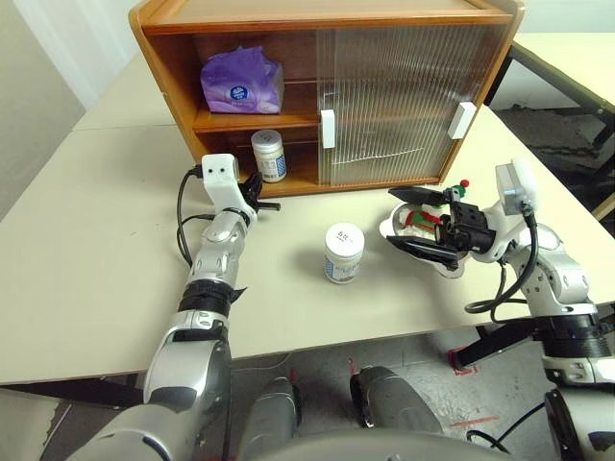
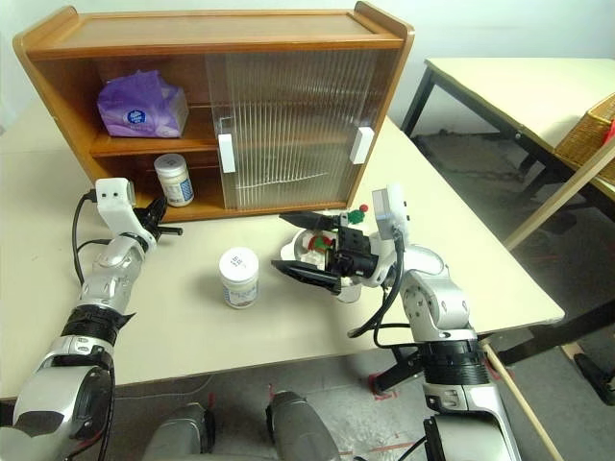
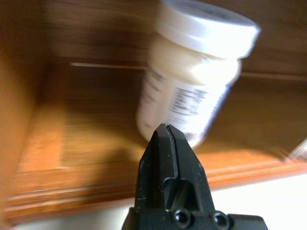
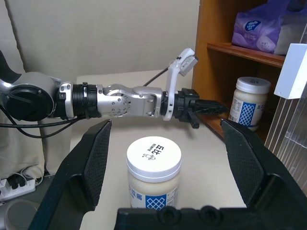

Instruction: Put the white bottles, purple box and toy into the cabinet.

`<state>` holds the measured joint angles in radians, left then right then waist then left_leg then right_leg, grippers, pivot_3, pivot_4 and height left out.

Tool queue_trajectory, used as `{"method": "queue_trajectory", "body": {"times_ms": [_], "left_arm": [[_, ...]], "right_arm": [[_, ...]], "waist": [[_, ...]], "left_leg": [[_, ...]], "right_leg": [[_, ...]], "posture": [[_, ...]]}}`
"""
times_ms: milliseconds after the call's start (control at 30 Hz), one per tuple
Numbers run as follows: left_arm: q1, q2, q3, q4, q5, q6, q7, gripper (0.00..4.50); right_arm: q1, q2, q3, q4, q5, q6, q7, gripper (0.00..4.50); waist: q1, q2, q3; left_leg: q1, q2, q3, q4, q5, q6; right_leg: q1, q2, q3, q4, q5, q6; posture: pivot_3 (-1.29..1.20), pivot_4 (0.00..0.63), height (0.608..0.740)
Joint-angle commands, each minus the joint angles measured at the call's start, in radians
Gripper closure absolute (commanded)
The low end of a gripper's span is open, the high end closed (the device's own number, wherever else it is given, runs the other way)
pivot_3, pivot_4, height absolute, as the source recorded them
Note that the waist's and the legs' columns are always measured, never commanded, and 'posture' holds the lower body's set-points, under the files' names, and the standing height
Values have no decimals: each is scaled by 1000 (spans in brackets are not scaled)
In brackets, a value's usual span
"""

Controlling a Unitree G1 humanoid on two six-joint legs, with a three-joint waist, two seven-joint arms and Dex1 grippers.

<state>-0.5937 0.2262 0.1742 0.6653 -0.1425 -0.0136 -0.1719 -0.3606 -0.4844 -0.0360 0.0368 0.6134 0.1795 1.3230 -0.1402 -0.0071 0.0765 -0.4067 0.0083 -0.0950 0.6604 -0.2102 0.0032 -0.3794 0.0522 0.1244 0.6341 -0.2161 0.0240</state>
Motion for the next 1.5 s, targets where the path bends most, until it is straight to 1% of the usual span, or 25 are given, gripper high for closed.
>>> {"method": "queue_trajectory", "body": {"times_ms": [33, 433, 767, 1133, 1500], "left_arm": [[-28, 12, 9, 20, 11, 10, 28, 4473], [-152, 38, -18, 210, 62, 5, 59, 4473], [-207, 25, -33, 309, 72, -19, 34, 4473], [-252, 25, -49, 368, 88, -54, -16, 4473], [-269, 0, -63, 391, 110, -69, -7, 4473]], "right_arm": [[-1, 2, 8, 3, -10, -9, 4, 0], [4, 4, 4, -1, -10, -20, -3, 0], [15, 2, 2, -18, -5, -20, -12, 0], [11, 6, 5, -13, -7, -19, -14, 0], [6, 4, 3, -9, -9, -20, -16, 0]], "waist": [[1, 0, 0], [1, 0, 0], [2, 0, 0], [10, 0, 0], [24, 0, 0]], "left_leg": [[0, 0, -1, 0, 0, 0], [0, 0, -5, -1, 0, 0], [0, -1, -4, -1, 0, 1], [0, -3, -4, -1, 2, 3], [-1, -5, -5, -1, 3, 4]], "right_leg": [[0, 0, 0, 0, 0, 0], [-1, -2, 1, 0, 0, 0], [0, -2, 0, 0, 0, 0], [2, -2, 0, 0, 0, 0], [3, -3, 0, 0, 0, 0]], "posture": [[-211, 75, 740], [-237, 67, 740], [-238, 60, 740], [-230, 58, 740], [-233, 53, 740]]}}
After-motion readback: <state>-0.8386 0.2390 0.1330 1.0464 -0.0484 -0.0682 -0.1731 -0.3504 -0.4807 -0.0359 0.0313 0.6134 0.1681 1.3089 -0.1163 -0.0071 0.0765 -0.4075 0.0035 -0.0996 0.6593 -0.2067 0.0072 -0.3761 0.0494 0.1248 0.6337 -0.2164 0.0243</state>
